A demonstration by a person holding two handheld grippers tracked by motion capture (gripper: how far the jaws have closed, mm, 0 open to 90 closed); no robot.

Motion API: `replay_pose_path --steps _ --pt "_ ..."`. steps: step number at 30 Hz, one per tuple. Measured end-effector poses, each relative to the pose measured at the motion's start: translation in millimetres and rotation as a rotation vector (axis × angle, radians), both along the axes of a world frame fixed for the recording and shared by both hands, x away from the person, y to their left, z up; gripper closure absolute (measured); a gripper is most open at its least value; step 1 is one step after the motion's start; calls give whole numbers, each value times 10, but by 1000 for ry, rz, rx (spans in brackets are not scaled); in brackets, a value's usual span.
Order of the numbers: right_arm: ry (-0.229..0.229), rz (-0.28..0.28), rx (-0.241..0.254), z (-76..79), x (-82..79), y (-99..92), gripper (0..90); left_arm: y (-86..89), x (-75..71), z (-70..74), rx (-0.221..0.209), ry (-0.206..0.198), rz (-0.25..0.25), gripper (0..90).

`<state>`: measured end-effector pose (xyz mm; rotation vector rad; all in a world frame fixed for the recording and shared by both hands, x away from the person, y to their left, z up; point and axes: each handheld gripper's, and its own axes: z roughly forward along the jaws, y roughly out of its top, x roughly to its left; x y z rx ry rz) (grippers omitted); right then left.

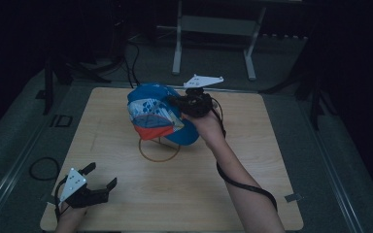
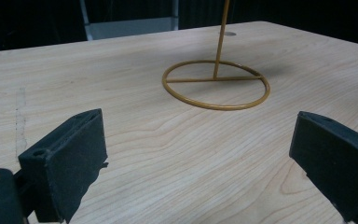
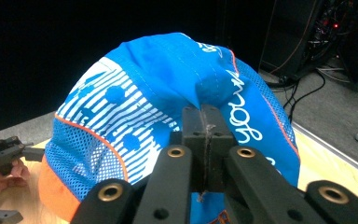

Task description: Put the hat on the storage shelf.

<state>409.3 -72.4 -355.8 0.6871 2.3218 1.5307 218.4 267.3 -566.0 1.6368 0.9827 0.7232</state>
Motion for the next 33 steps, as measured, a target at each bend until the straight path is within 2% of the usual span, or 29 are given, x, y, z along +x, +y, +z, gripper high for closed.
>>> replay_pose_path --steps 3,5,6,16,21,25,30,33 --pt "6 9 24 -5 13 -10 789 2 -1 -1 -3 0 1 42" --pt "6 9 27 -4 11 -10 778 5 1 -3 -2 3 1 42" --pt "7 10 29 -6 9 -7 744 6 2 -3 -2 3 1 42" --pt "7 24 50 3 -48 -25 675 0 -2 -7 -5 2 -2 42" --pt "-2 37 61 50 -102 -52 583 -6 -1 -8 -3 3 -4 42" --pt "-19 51 48 69 -159 -91 481 -8 1 -12 -3 5 -5 42" --pt "-41 65 16 46 -224 -131 418 -11 2 -15 -3 6 -6 42" --pt "-35 67 21 24 -236 -172 385 -11 0 -14 -1 6 -6 42"
